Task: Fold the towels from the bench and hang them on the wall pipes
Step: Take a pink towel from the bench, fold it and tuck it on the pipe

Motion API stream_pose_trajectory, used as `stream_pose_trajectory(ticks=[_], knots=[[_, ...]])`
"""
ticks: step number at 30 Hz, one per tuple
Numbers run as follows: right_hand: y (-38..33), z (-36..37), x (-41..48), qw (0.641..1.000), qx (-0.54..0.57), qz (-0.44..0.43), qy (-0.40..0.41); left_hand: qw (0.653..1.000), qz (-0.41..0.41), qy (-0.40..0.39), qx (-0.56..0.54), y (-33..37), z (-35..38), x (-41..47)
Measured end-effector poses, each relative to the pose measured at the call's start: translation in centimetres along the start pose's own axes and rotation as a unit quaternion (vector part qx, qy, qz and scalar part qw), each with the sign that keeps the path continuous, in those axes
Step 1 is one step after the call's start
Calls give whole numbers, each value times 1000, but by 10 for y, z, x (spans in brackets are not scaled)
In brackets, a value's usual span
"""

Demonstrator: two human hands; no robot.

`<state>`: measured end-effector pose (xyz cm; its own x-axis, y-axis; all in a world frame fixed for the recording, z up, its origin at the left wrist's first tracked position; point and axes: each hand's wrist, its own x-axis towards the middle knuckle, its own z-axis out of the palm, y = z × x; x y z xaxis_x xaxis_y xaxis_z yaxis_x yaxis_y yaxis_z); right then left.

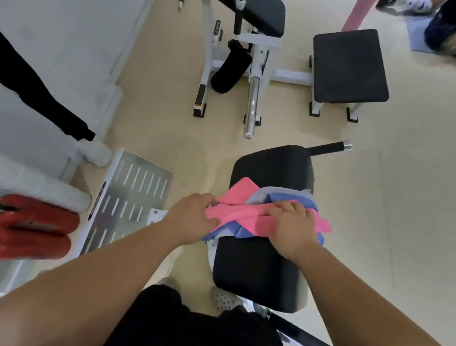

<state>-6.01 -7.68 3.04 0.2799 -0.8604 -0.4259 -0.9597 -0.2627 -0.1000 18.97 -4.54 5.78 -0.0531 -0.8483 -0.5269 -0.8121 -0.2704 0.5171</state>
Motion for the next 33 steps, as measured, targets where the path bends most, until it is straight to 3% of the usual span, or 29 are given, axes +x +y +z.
stream_pose_trajectory(ticks=[5,11,19,22,28,33], knots=[[23,11,16,997,-57,-47,-30,995,34,-80,44,23,33,27],[30,20,26,999,-33,-42,9,985,64,-149,66,31,68,52],[33,6,11,984,123,-28,127,990,96,-98,-35,53,77,65],[34,-1,0,976,135,-38,165,995,77,-41,-41,64,74,67],[29,-23,-14,962,147,-80,215,994,27,-49,-93,54,41,46],[9,-55,-13,947,131,-104,275,978,-23,21,-204,45,-3,12]])
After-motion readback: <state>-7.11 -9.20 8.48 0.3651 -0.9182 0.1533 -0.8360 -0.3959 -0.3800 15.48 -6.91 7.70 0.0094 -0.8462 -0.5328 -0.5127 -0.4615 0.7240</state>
